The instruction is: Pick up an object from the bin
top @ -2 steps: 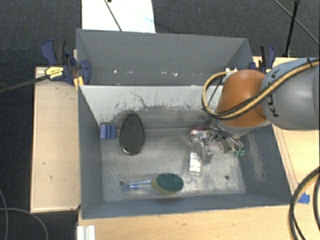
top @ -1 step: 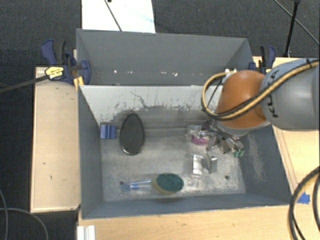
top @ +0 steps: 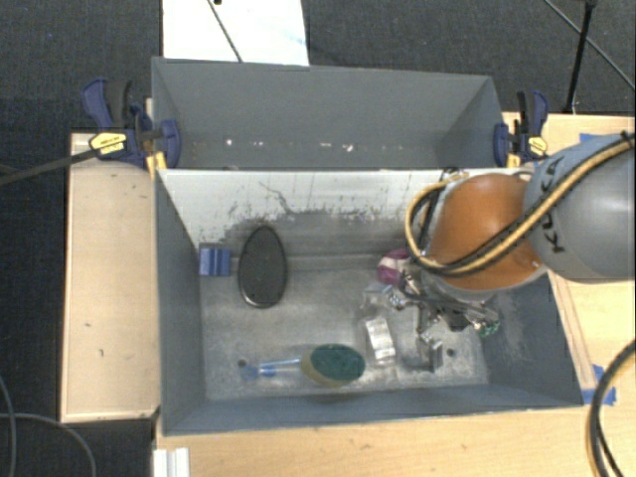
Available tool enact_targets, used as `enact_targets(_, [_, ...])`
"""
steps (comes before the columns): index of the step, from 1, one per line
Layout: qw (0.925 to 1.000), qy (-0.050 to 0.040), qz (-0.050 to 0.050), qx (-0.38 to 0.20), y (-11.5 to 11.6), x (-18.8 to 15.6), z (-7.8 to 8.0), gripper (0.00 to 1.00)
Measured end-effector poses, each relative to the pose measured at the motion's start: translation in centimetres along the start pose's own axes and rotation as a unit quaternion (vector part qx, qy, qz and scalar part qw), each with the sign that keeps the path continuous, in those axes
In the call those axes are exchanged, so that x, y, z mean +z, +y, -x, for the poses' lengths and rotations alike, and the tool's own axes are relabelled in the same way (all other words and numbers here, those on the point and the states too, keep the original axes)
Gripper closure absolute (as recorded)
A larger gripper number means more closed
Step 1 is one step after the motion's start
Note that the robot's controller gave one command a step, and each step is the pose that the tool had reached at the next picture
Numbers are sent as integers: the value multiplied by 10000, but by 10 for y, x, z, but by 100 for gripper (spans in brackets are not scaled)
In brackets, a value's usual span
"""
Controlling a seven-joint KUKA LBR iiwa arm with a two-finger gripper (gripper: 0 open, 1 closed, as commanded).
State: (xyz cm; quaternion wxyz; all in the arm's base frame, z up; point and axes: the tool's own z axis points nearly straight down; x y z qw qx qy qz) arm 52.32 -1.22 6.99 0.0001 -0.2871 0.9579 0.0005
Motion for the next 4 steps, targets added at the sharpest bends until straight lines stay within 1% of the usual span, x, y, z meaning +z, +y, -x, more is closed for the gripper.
enact_targets(1, [9914,-26,-8,-1311,35,0,33,0])
enact_targets(2, [9916,-22,-8,-1297,35,0,33,100])
enact_targets(3, [9898,-50,-39,-1421,17,-119,62,100])
enact_targets(4, [9597,-23,-28,-2811,11,-188,43,100])
